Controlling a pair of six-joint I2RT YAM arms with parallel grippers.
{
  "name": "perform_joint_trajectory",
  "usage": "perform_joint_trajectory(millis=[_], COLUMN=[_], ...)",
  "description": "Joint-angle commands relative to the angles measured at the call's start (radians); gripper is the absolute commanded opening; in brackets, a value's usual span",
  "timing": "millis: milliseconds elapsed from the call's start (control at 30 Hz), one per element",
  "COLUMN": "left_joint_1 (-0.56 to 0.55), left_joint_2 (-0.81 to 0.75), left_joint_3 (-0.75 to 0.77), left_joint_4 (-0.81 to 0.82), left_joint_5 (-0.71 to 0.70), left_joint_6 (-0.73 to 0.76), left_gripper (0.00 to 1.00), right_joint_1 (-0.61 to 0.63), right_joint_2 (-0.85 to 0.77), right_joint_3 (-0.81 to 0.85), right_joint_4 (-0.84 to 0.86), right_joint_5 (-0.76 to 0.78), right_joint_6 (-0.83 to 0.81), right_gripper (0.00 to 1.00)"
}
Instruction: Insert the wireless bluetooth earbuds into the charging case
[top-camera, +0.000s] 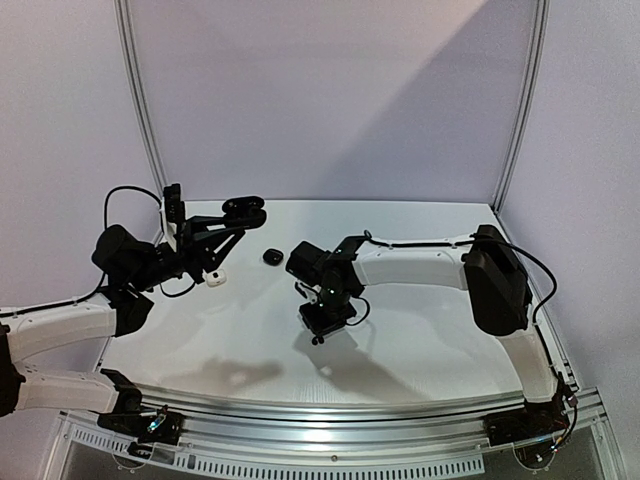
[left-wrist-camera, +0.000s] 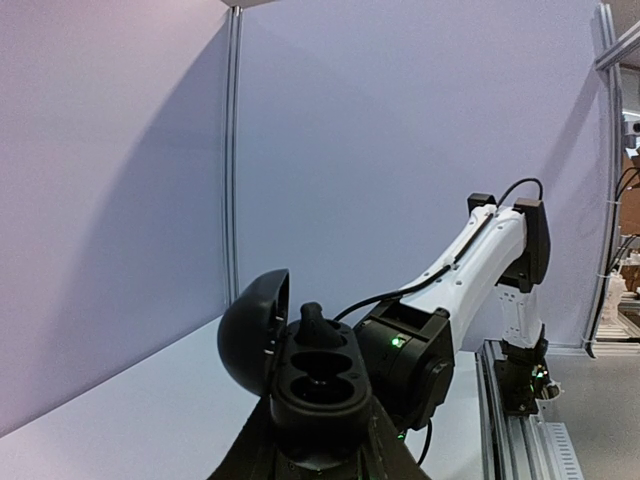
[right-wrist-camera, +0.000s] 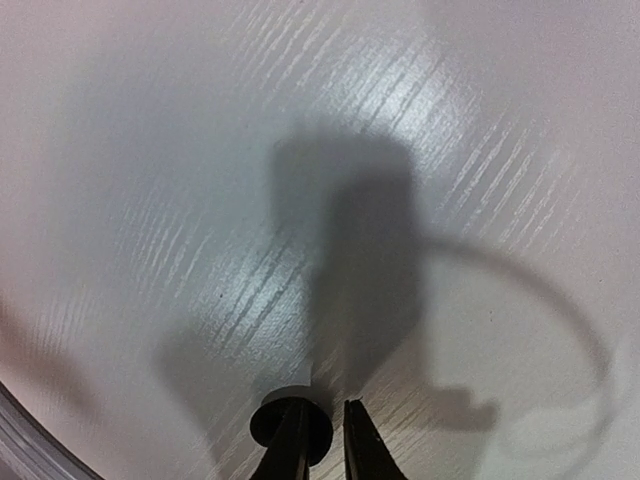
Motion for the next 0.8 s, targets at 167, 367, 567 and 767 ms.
perform_joint_trajectory(millis=[167, 367, 567, 767], left_joint_1=[0.012, 0.012, 0.012, 0.012], left_joint_2=[0.007, 0.005, 0.009, 0.013], left_joint_3=[-0.017, -0.02, -0.021, -0.022], left_joint_4=[0.012, 0.012, 0.012, 0.011], left_joint_5=[-0.002, -0.005, -0.004, -0.002], left_joint_6=[-0.005, -0.004, -0.004, -0.003], left_gripper=[0.0, 0.0, 0.0, 0.0], right_joint_1=[0.019, 0.037, 0.038, 0.041], right_joint_2=[0.024, 0.016, -0.003, -0.016], right_joint_3=[-0.011, -0.019, -0.074, -0.102], right_joint_4=[-0.049, -0.065, -0.04, -0.024], right_joint_5=[0.014, 0.01, 0.003, -0.005], right_joint_6=[-0.004, -0.006, 0.014, 0.015], right_gripper=[0.11, 0.14, 0.14, 0.15])
